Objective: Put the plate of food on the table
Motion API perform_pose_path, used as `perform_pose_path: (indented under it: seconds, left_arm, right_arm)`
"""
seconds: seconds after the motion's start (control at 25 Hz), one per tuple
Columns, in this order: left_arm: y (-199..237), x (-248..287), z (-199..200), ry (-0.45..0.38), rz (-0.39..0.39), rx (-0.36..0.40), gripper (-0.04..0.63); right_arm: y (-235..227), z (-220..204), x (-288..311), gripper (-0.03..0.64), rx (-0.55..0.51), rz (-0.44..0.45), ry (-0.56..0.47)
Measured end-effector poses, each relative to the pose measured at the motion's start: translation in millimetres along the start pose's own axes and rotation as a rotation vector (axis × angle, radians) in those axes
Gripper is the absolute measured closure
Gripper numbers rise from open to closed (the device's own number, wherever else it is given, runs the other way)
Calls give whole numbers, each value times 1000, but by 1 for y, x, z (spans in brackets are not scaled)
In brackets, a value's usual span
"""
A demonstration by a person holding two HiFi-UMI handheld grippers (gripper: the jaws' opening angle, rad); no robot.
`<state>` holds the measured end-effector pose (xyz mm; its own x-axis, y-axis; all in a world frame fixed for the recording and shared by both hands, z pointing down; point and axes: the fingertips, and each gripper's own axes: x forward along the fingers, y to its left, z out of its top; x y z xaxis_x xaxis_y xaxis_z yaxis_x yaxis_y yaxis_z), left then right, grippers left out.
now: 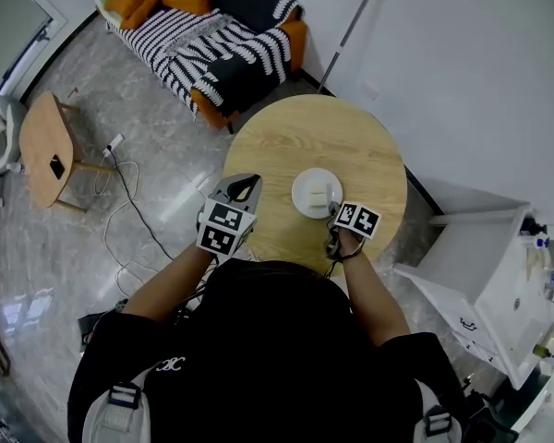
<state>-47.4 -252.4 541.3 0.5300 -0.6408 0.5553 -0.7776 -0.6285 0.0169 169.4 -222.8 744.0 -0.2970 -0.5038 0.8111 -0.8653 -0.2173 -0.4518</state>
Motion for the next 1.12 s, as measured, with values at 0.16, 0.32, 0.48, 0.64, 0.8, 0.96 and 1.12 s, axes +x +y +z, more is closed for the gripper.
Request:
perform_pose_path:
  seconds: [0.16, 0.32, 0.48, 0.64, 0.8, 0.96, 1.12]
  left_arm:
    - [4, -2, -1, 0, 6, 0, 588]
    - [5, -4, 0, -7, 8, -4, 588]
    - [1, -3, 0, -9, -6, 4, 588]
    - [-1, 0, 3, -19, -18, 6, 588]
    - [-5, 5, 7, -28, -37, 11, 588]
    - [-10, 11, 10, -36, -65, 19, 588]
    - [-15, 18, 14, -45, -95, 23, 588]
  right_arm:
    - [-3, 6, -6, 522, -153, -124, -47]
    - [-2, 19, -18, 522, -263, -201, -121]
    - [4, 32, -35, 607, -306, -204, -200]
    - [20, 49, -57, 607, -370, -172, -326]
    - [38, 66, -87, 607, -434, -153, -466]
    - [54, 76, -108, 607, -496, -147, -543]
    - [66, 87, -129, 607, -515, -137, -609]
